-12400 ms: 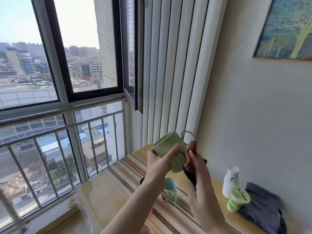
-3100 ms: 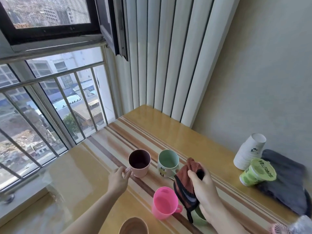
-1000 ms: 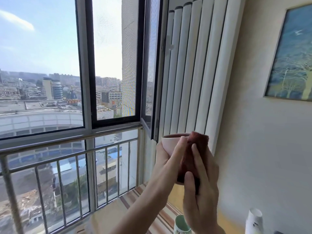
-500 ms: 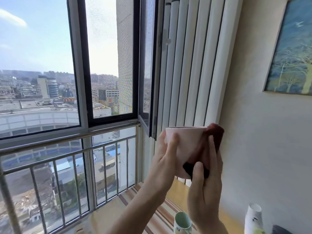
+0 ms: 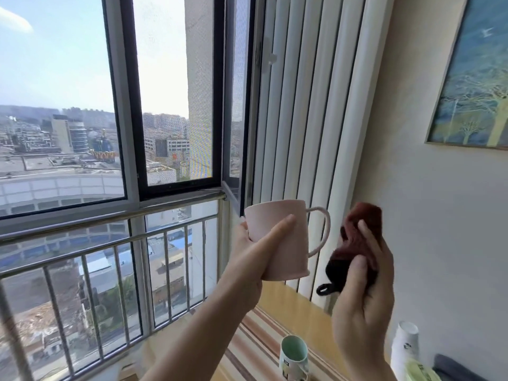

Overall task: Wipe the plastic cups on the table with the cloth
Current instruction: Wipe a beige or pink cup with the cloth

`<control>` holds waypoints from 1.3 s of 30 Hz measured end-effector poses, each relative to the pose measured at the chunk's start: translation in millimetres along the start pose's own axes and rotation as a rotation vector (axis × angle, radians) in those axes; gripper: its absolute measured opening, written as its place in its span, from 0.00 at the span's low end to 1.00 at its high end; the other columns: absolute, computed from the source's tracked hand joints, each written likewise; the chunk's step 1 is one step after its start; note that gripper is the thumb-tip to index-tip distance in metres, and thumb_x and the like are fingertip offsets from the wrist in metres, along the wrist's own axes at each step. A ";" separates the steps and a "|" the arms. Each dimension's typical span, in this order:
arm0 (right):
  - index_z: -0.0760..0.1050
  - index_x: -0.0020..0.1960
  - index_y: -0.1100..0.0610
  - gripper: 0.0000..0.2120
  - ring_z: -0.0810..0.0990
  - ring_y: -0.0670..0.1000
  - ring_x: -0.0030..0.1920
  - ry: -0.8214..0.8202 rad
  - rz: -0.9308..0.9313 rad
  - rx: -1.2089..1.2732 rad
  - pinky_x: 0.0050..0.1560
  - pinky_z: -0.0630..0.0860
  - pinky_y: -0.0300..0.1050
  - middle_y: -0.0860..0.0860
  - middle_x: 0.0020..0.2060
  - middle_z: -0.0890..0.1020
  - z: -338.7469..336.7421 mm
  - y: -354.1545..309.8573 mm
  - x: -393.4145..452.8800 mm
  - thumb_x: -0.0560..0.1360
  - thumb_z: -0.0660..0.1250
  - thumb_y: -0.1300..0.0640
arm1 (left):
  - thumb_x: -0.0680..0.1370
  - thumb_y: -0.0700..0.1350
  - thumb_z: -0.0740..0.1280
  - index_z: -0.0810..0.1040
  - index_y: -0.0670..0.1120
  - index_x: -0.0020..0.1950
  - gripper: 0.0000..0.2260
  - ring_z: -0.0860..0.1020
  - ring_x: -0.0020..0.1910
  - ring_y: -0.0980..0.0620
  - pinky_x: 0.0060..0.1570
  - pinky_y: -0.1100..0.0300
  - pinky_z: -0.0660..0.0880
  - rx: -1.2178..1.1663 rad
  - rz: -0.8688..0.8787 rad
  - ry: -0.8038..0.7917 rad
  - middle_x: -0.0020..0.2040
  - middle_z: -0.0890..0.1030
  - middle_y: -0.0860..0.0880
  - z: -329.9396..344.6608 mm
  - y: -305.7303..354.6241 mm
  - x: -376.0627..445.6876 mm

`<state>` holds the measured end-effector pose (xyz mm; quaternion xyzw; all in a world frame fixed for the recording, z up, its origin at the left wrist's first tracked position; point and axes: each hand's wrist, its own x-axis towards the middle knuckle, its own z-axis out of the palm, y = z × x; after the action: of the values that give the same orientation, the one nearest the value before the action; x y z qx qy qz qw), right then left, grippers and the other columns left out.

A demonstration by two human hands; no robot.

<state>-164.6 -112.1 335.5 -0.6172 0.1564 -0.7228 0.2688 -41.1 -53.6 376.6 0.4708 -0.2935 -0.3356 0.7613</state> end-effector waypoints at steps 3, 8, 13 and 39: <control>0.67 0.71 0.43 0.20 0.71 0.46 0.71 -0.097 0.084 0.052 0.71 0.69 0.57 0.45 0.70 0.73 9.0 3.5 16.7 0.80 0.53 0.51 | 0.61 0.58 0.78 0.74 0.47 0.65 0.36 0.86 0.50 0.46 0.41 0.51 0.84 -0.014 -0.025 -0.054 0.59 0.83 0.40 6.2 -8.6 -1.8; 0.70 0.69 0.51 0.18 0.71 0.40 0.69 -0.133 0.035 0.038 0.70 0.69 0.40 0.39 0.67 0.72 23.3 -4.9 3.1 0.81 0.56 0.60 | 0.57 0.57 0.79 0.70 0.50 0.62 0.37 0.86 0.51 0.47 0.42 0.57 0.83 -0.021 0.025 -0.050 0.57 0.82 0.42 13.2 -15.7 -7.1; 0.73 0.66 0.47 0.18 0.75 0.47 0.66 -0.123 0.000 -0.017 0.64 0.72 0.42 0.44 0.62 0.75 25.5 -7.8 -13.7 0.80 0.57 0.62 | 0.59 0.55 0.80 0.71 0.46 0.66 0.39 0.86 0.52 0.44 0.43 0.56 0.83 -0.116 0.005 -0.028 0.58 0.83 0.37 10.2 -20.3 -4.8; 0.77 0.65 0.51 0.19 0.74 0.52 0.69 -0.241 0.305 0.219 0.63 0.75 0.64 0.45 0.68 0.77 -12.4 10.8 -33.8 0.79 0.55 0.57 | 0.75 0.59 0.66 0.76 0.41 0.67 0.27 0.85 0.52 0.48 0.49 0.54 0.83 -0.180 -0.044 -0.259 0.54 0.87 0.43 -10.0 -32.7 15.6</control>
<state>-171.4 -102.5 299.8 -0.6355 0.1354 -0.6073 0.4571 -31.8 -71.6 344.9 0.3599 -0.3476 -0.4350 0.7486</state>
